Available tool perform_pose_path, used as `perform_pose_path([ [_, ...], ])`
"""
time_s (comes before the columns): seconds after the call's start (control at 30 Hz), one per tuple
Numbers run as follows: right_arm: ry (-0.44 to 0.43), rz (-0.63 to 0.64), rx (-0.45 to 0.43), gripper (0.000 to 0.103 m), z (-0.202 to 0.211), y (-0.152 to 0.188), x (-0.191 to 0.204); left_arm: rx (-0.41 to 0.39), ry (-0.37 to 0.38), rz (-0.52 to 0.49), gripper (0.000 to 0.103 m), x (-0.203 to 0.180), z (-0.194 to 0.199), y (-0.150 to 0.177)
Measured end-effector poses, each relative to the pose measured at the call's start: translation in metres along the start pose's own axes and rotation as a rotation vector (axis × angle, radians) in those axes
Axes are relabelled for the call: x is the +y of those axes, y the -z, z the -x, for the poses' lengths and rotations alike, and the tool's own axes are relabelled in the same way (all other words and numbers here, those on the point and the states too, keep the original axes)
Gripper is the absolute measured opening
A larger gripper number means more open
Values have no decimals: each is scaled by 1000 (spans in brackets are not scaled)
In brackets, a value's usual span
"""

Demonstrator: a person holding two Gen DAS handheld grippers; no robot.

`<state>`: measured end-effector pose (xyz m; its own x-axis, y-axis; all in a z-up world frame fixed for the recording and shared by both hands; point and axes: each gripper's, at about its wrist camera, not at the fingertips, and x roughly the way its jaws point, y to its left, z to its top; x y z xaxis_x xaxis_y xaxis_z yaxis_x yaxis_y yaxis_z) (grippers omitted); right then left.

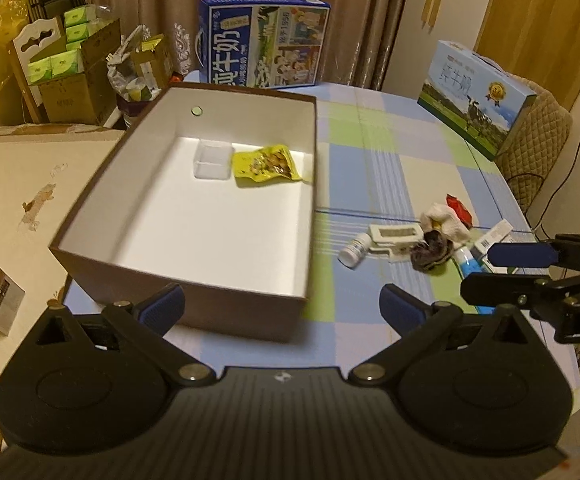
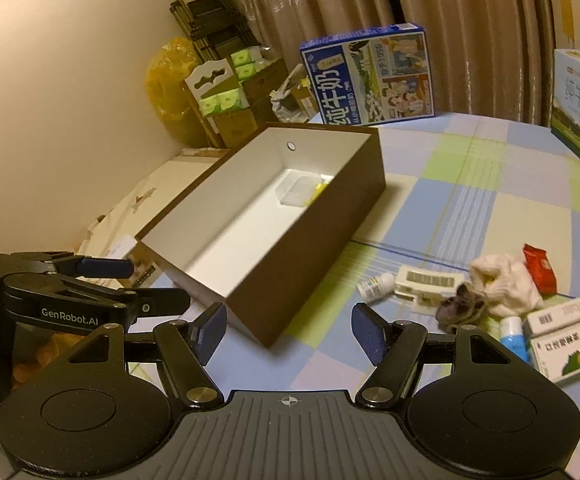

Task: Organize objects
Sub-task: 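Withdraw both tools from the box back toward the remaining items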

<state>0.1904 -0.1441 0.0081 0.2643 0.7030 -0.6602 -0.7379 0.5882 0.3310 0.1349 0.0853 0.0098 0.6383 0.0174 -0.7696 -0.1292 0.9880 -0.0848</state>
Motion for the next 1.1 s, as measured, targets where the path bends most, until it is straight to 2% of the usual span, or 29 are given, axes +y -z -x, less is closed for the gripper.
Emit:
perform_pose_path([
  [0.47,12,-80,14,69,32,28,-42,45,9,-1,102,-49,-6,19],
  [0.53,13,-99,17,78,34,33,-49,50,14,-5,102,-55,-8,21],
  [0.63,12,-121,20,85,37,39,-59,59,29,-4,102,-62,-11,24],
  [0.77,33,-140,35,85,41,47,-71,74,50,-18,102,-73,-18,27],
  [0.97,115,-203,34,85,47,56,-94,84,68,-47,102,-90,-33,28],
  [1.07,138,-235,28,79,49,59,-109,79,89,-73,102,-99,-40,26],
  [1.1,147,-239,21,74,50,59,-112,78,97,-82,102,-102,-43,25],
])
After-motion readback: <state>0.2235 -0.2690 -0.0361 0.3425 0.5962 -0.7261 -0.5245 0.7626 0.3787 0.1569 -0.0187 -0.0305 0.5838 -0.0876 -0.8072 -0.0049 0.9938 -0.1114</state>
